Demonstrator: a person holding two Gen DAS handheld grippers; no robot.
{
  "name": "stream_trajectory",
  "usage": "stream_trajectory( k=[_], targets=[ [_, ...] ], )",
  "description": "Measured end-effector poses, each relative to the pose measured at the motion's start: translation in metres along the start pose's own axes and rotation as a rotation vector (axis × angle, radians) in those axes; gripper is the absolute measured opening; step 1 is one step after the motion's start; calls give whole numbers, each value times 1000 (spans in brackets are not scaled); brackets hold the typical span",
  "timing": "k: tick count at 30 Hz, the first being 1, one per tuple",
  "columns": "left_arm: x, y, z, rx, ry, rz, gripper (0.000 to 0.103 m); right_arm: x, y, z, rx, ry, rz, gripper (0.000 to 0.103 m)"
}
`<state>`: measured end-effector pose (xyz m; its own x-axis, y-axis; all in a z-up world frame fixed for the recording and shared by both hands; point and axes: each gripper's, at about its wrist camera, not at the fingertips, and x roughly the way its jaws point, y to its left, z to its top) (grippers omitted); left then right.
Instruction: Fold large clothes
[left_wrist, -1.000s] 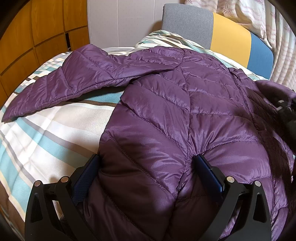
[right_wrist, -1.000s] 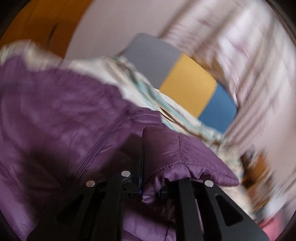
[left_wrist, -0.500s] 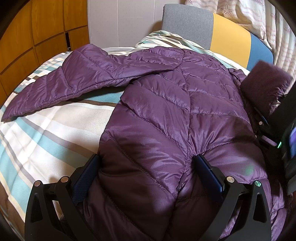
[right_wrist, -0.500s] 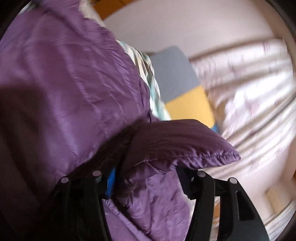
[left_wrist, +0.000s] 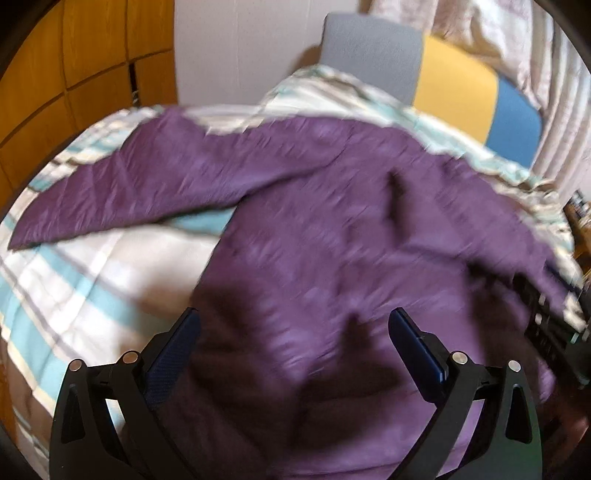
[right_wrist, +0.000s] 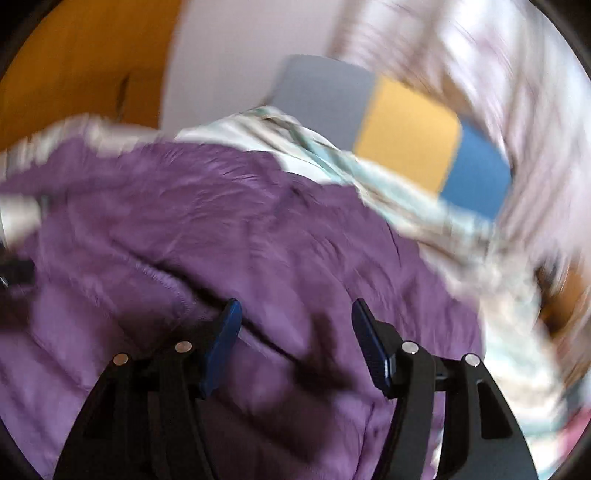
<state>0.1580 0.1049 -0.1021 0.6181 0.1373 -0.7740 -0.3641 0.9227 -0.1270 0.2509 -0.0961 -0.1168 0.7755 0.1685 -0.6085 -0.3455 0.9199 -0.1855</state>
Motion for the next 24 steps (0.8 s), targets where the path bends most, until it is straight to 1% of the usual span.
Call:
stream_trajectory(
  k=[1, 2, 3, 4, 5, 6, 8, 9, 10, 11, 12, 13, 14, 15, 16, 17, 18, 19, 20, 22, 24],
  targets=[
    [-4, -8, 6, 8, -31, -4, 100, -4, -22, -3, 114, 3, 13, 61],
    [-7, -16, 10, 20, -56, -7, 100, -10, -37, -4, 201, 2, 14, 61],
    [-8, -29, 16, 49, -92, -9, 100, -17, -51, -11, 280, -4, 14, 61],
    [-6, -40, 20, 76, -112, -11, 100, -21, -71, -16, 366, -15, 12, 61],
    [-3, -52, 24, 108, -124, -20, 100, -23, -85, -22, 422, -21, 4, 60],
    [6, -67, 29, 152, -121, -34, 100, -24, -96, -27, 453, -25, -4, 59],
    [21, -87, 37, 197, -113, -47, 100, -28, -111, -35, 492, -22, -20, 57],
    [32, -96, 40, 217, -113, -44, 100, -27, -120, -39, 514, -15, -25, 54],
    [40, -102, 43, 229, -113, -35, 100, -28, -114, -42, 527, -11, -22, 53],
    [48, -106, 44, 240, -117, -21, 99, -29, -116, -44, 538, -3, -15, 51],
    [58, -109, 46, 255, -117, 0, 90, -26, -123, -43, 545, 13, -5, 46],
    [65, -110, 47, 263, -110, 16, 75, -30, -121, -46, 545, 23, -2, 44],
    [75, -107, 48, 268, -87, 46, 70, -28, -123, -44, 544, 33, -2, 40],
    [81, -104, 48, 259, -71, 63, 65, -27, -124, -40, 539, 40, -11, 38],
    [85, -99, 48, 236, -60, 79, 64, -29, -116, -43, 534, 44, -21, 36],
    [89, -92, 48, 203, -55, 85, 64, -26, -117, -39, 534, 49, -25, 33],
    [90, -83, 48, 162, -56, 85, 63, -23, -116, -36, 543, 50, -23, 33],
    [90, -73, 49, 120, -60, 86, 59, -21, -114, -36, 551, 51, -27, 33],
    [90, -68, 49, 93, -60, 85, 59, -22, -108, -37, 558, 50, -38, 33],
    [90, -56, 48, 32, -59, 68, 59, -9, -112, -27, 568, 54, -68, 33],
    [90, -51, 47, 15, -56, 49, 59, 7, -119, -23, 589, 70, -84, 33]
  ],
)
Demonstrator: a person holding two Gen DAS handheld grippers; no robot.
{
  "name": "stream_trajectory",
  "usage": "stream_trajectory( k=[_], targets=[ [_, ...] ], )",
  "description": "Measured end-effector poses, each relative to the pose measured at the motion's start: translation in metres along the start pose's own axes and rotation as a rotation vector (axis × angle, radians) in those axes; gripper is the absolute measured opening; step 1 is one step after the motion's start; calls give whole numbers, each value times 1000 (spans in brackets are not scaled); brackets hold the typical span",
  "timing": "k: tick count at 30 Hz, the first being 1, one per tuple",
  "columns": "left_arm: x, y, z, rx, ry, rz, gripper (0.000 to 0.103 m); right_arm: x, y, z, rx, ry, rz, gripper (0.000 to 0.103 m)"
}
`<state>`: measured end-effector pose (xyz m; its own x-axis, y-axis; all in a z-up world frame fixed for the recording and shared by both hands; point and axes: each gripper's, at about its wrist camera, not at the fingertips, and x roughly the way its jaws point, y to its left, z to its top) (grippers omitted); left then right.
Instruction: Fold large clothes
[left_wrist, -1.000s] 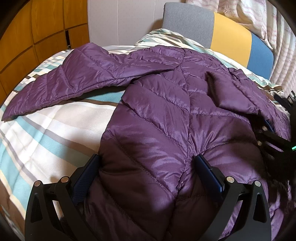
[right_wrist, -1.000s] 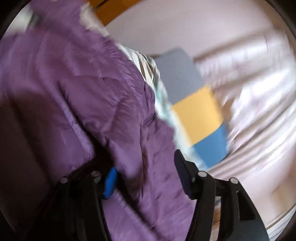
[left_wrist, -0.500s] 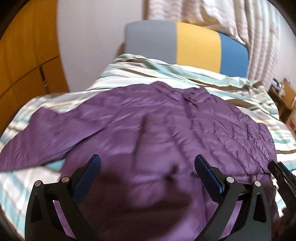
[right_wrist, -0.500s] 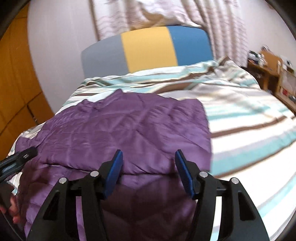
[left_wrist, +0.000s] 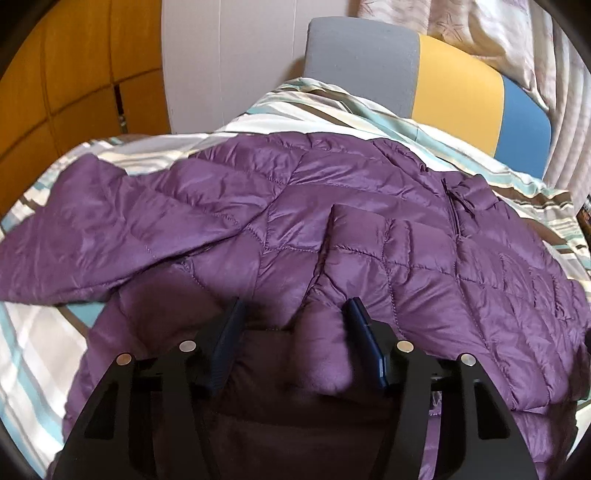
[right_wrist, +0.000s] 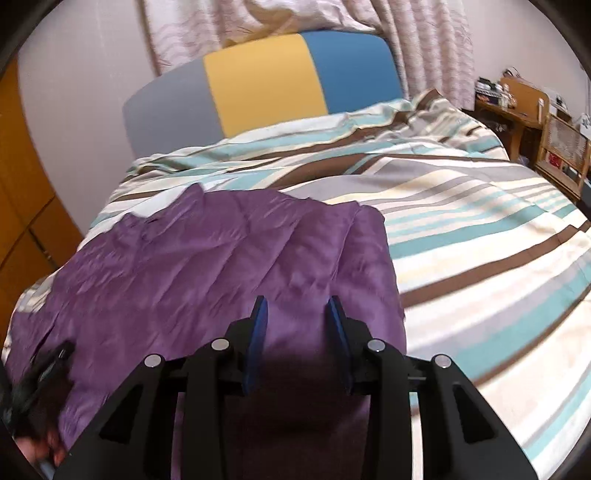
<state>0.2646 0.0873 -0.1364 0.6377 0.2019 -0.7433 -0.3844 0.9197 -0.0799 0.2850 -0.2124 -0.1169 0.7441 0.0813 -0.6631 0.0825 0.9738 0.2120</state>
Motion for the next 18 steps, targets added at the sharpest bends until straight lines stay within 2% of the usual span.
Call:
stream_trajectory(
  k=[4, 6, 11, 15, 18],
  targets=[
    [3, -8, 0, 27, 18, 12, 63, 39, -9, 11, 41, 52, -46, 27],
    [4, -14, -1, 41, 23, 13, 66, 55, -8, 9, -6, 74, -81, 27],
    [8, -17, -2, 47, 29, 14, 70, 66, -4, 2, -55, 67, -124, 27],
    [10, -19, -3, 56, 33, 20, 72, 64, -11, 1, -33, 58, -86, 30],
    [11, -18, -3, 51, 34, 14, 73, 44, -19, 2, 11, 19, -2, 43]
  ],
)
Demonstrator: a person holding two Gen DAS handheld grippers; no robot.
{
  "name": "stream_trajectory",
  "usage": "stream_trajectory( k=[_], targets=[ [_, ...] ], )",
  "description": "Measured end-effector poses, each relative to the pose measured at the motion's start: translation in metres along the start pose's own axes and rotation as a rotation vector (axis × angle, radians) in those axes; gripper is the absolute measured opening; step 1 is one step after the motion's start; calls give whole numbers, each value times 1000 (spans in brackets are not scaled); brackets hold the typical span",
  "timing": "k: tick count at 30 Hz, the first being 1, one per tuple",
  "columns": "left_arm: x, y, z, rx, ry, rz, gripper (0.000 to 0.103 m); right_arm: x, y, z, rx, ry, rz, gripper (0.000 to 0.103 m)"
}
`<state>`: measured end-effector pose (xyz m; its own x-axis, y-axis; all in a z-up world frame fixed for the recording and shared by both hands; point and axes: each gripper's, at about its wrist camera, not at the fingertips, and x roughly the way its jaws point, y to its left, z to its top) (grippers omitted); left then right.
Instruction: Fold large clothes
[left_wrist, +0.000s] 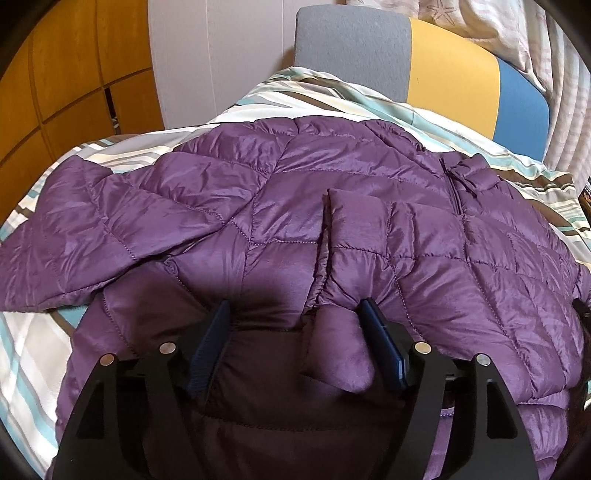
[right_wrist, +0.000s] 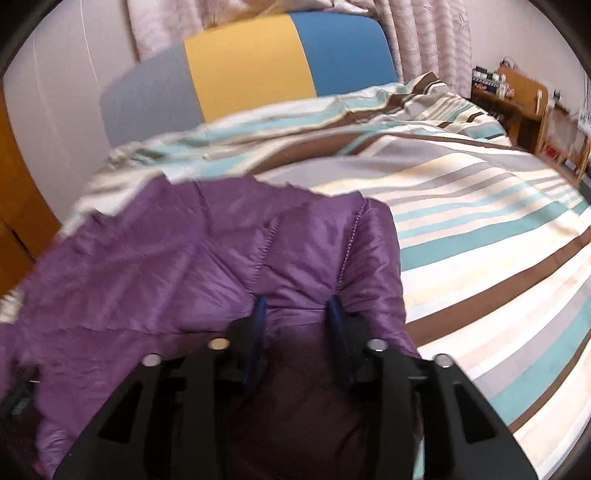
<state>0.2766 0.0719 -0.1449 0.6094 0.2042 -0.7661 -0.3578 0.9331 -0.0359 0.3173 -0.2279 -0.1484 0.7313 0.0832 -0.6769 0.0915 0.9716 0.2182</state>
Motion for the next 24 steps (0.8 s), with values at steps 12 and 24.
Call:
stream_trajectory(
  k=[12, 24],
  targets=[
    [2, 2, 0, -3, 1, -21, 80, -32, 17, -40, -131, 48, -107, 47],
    [-27, 42, 0, -78, -3, -277, 100, -23, 29, -48, -207, 39, -183, 51]
  ],
)
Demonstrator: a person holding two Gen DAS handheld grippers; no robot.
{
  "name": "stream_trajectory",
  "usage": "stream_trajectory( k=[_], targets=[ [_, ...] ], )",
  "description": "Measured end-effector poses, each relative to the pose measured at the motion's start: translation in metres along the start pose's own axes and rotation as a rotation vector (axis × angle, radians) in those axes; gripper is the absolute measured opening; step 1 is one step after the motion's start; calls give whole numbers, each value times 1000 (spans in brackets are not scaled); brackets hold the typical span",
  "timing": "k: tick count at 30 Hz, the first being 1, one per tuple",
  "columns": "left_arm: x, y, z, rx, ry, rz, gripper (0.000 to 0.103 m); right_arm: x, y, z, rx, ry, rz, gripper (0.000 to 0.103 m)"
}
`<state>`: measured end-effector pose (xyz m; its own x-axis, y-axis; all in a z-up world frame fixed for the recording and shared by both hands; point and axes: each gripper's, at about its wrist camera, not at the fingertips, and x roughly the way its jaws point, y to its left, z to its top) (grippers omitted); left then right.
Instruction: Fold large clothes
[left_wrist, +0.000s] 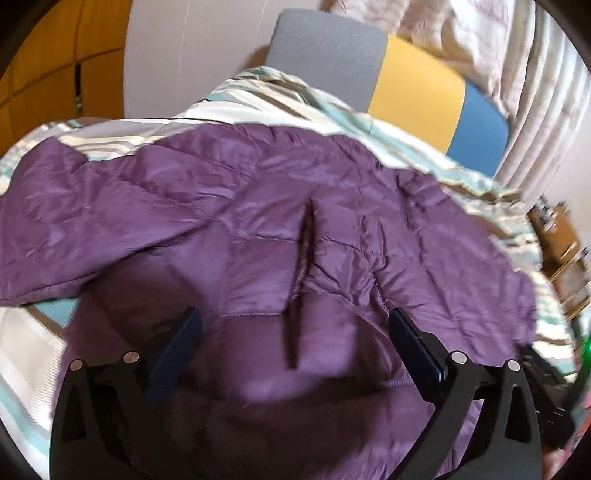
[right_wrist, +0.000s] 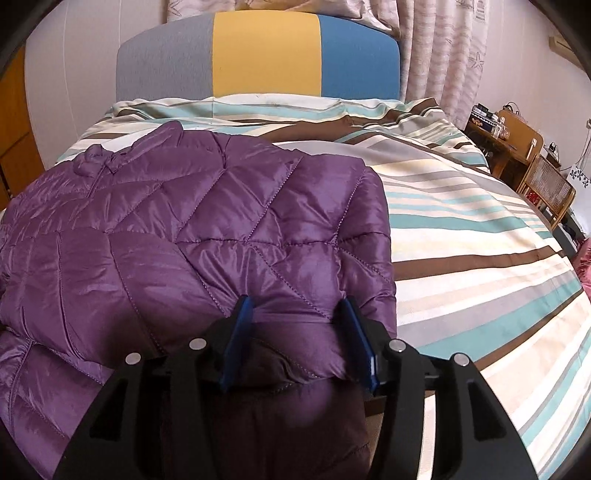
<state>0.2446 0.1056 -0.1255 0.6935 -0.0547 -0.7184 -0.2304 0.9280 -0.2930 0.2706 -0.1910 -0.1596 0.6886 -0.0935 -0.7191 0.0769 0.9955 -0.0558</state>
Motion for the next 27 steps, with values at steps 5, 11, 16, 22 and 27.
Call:
stream_trajectory(
  k=[5, 11, 16, 22, 27],
  targets=[
    [-42, 62, 9, -158, -87, 58, 100, 0, 0, 1, 3, 1, 4, 52],
    [-98, 183, 3, -551, -204, 208, 100, -2, 0, 2, 9, 0, 10, 53],
    [-130, 262, -21, -832, -280, 222, 98, -2, -1, 2, 10, 0, 12, 53],
    [-150, 319, -53, -1023, -371, 251, 82, -2, 1, 3, 9, 0, 9, 54],
    [-150, 339, -53, -1015, -411, 262, 80, -1, 2, 3, 5, 0, 5, 54]
  ],
)
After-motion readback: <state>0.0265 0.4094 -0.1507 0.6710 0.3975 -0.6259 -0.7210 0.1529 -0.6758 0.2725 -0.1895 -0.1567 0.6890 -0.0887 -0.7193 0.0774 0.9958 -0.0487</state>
